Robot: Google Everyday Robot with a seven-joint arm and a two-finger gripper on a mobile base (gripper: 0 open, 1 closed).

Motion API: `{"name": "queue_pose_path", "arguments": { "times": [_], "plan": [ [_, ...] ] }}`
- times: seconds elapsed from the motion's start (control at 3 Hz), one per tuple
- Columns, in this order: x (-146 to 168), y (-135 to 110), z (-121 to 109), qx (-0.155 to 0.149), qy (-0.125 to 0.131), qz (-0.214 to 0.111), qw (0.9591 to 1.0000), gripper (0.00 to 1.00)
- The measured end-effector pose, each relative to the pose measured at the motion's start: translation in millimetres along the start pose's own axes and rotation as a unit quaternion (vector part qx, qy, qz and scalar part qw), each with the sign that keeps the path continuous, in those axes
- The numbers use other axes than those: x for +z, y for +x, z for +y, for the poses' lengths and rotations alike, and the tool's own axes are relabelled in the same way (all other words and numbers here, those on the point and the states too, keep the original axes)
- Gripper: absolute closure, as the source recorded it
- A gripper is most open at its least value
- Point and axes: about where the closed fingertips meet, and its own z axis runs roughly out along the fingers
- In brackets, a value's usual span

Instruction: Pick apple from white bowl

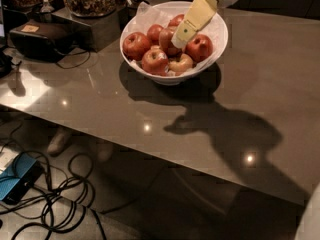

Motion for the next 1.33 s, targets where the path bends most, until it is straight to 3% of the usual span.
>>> {"name": "queue_pose_path", "arguments": {
  "times": [1.33],
  "plan": [
    [19.9,-28.9,-20.6,0.009,0.019,0.019,0.9996,0.21]
  ]
}}
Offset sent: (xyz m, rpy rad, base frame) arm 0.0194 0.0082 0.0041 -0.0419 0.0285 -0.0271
